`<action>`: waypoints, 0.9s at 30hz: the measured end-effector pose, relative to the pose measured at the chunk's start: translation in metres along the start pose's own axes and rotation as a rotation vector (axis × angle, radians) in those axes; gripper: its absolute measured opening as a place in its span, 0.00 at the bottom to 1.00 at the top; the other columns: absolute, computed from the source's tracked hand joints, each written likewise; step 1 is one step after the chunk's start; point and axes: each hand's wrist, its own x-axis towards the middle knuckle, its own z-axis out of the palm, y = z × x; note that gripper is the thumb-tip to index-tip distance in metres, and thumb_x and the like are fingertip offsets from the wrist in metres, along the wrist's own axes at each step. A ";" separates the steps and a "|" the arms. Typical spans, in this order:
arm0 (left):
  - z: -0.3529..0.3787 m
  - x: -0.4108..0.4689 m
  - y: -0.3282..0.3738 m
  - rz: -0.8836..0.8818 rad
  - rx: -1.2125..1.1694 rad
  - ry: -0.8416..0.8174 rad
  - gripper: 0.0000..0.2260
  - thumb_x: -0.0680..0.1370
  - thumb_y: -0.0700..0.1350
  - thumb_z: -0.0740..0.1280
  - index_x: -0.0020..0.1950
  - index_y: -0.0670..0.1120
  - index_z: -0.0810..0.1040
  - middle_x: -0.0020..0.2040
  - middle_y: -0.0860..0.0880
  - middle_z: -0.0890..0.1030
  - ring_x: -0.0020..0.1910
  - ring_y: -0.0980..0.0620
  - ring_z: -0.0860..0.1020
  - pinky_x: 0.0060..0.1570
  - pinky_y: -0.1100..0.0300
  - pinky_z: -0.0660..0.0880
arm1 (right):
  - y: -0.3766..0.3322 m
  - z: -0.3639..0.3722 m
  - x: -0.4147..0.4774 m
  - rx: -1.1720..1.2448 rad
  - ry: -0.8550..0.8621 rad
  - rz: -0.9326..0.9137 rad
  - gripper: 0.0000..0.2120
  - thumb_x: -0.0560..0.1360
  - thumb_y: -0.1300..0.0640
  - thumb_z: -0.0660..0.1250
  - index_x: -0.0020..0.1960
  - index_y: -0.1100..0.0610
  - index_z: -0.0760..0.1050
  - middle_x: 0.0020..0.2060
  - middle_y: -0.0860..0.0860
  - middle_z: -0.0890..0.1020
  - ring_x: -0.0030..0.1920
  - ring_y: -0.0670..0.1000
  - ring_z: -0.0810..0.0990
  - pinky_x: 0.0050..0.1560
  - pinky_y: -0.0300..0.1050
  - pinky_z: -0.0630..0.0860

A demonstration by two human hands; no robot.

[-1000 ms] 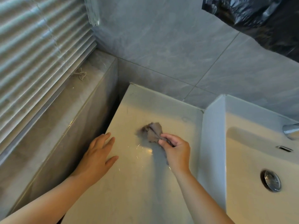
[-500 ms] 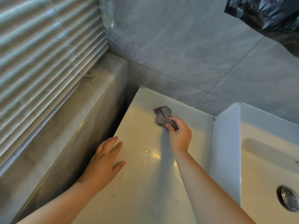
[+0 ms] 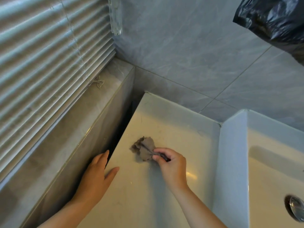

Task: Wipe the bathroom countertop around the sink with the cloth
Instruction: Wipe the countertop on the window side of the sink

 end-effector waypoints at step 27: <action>-0.010 -0.011 -0.010 -0.116 -0.163 -0.057 0.25 0.77 0.57 0.64 0.72 0.52 0.66 0.67 0.56 0.69 0.62 0.56 0.71 0.62 0.58 0.70 | -0.044 0.028 0.040 0.029 0.043 -0.127 0.12 0.68 0.64 0.74 0.44 0.48 0.82 0.41 0.44 0.85 0.45 0.43 0.82 0.50 0.38 0.77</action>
